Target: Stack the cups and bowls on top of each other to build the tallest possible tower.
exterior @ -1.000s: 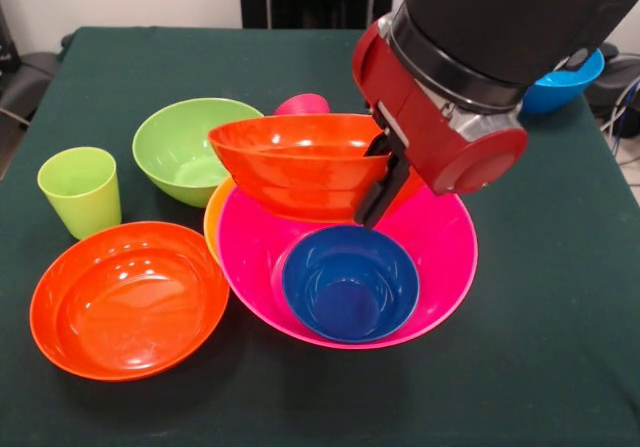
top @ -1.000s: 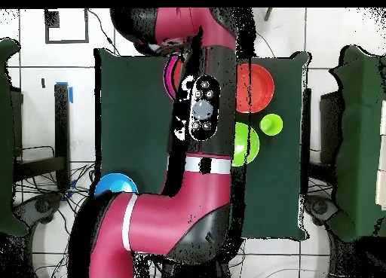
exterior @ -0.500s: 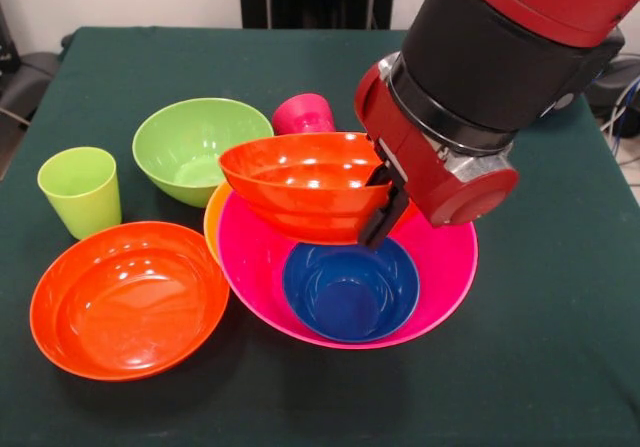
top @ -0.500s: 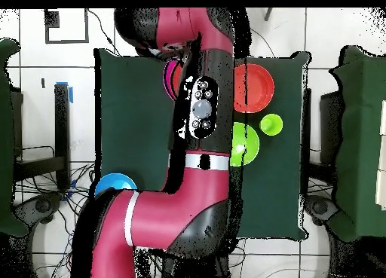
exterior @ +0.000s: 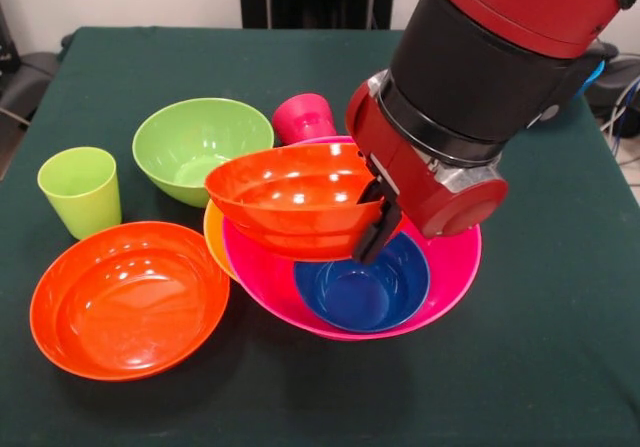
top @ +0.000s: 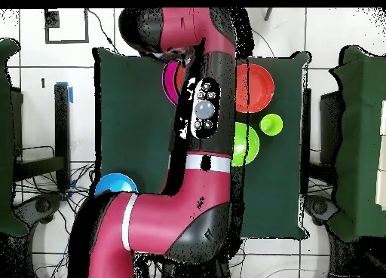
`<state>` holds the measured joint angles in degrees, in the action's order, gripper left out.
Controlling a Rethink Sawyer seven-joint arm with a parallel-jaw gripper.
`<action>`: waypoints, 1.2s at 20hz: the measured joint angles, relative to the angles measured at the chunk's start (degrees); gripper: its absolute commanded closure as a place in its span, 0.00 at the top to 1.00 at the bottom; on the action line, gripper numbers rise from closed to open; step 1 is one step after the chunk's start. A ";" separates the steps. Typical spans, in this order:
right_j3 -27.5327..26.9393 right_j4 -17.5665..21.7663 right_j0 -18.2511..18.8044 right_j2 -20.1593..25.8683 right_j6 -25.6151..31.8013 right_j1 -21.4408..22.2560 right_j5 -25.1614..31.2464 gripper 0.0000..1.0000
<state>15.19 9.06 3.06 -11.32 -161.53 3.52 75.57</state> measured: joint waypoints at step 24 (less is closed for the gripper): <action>9.22 -0.05 -0.01 -0.04 0.00 4.80 -6.39 0.00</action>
<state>24.40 9.01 3.05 -11.36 -161.53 8.31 69.18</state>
